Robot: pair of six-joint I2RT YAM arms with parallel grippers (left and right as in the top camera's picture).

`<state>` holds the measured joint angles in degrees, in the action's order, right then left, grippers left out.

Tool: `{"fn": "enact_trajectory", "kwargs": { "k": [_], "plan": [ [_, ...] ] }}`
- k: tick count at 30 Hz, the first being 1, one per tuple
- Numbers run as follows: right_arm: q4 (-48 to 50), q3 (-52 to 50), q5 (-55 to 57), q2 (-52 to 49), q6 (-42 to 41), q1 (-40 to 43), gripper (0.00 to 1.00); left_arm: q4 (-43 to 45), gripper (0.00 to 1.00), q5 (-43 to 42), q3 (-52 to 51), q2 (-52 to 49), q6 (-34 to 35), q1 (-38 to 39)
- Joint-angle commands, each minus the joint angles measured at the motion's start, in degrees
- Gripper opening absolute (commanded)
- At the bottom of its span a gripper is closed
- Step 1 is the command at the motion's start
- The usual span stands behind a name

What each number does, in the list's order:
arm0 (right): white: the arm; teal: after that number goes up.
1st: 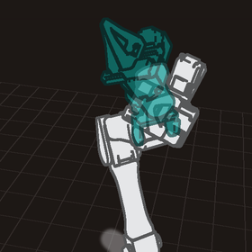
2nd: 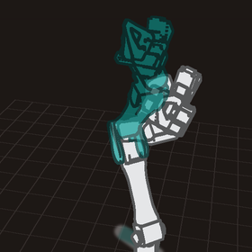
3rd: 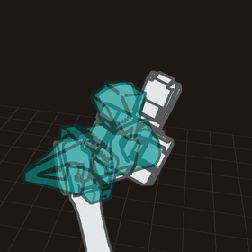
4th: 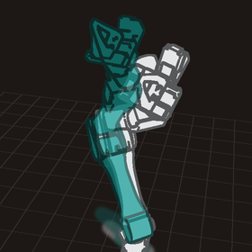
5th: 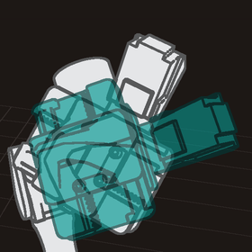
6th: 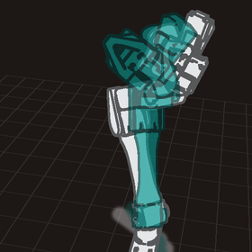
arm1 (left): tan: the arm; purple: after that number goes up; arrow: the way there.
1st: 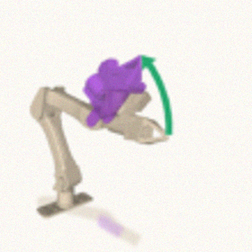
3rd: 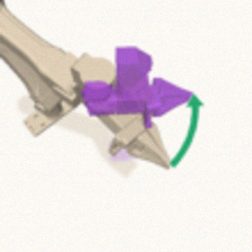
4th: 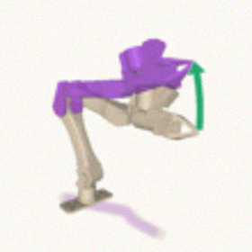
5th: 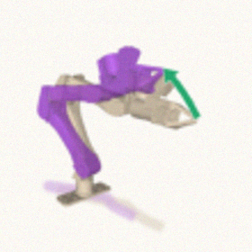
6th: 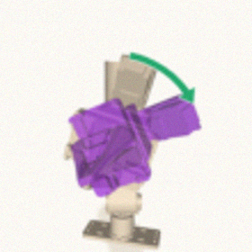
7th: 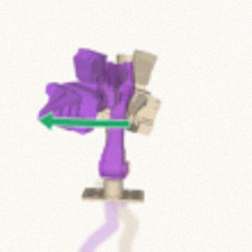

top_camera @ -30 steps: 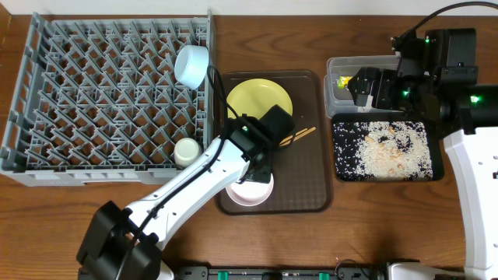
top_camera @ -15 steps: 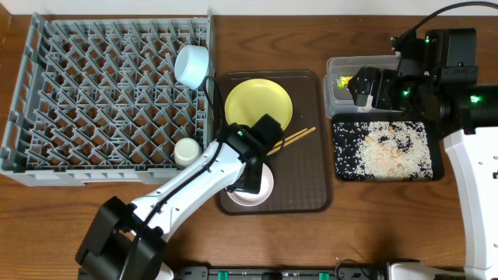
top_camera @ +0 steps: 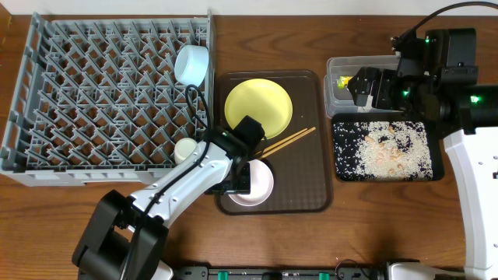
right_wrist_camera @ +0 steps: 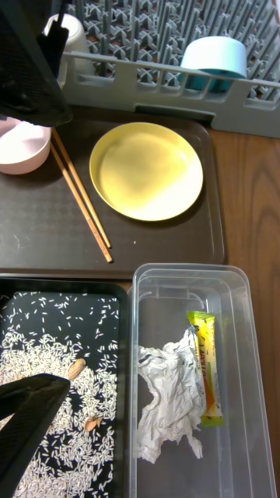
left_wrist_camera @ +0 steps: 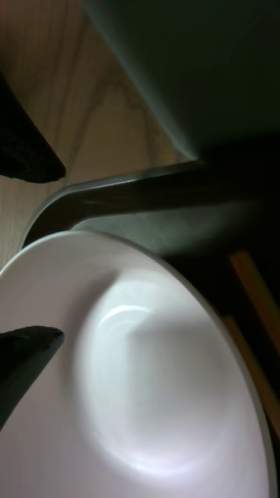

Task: Sort waste into correct bins and load items into the dishwasher
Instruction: 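Move the left gripper to the white bowl and grasp its rim, then lift the white bowl and carry it over the dish rack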

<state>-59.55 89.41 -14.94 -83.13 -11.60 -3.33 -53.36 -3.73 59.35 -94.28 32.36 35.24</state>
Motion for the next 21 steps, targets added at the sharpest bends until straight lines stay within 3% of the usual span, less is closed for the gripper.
{"fn": "enact_trajectory", "kwargs": {
  "k": [1, 6, 12, 21],
  "plan": [
    [-0.1, 0.1, 0.1, -0.1, -0.6, 0.7, 0.99, 0.9, 0.61, -1.9, -0.4, 0.5, -0.5, 0.0],
    [-0.1, 0.1, 0.1, -0.1, -0.6, 0.7, 0.99, 3.7, 0.60, -7.7, -0.5, 0.4, -3.8, 0.0],
    [-0.1, 0.1, 0.1, -0.1, -0.6, 0.7, 0.99, 5.8, 0.59, -7.3, -3.6, 0.4, -3.4, -0.1],
    [-0.1, 0.1, 0.1, -0.1, -0.6, 0.7, 0.99, 6.4, 0.23, -7.5, -4.1, 0.4, -3.1, -0.1]
  ]
}}
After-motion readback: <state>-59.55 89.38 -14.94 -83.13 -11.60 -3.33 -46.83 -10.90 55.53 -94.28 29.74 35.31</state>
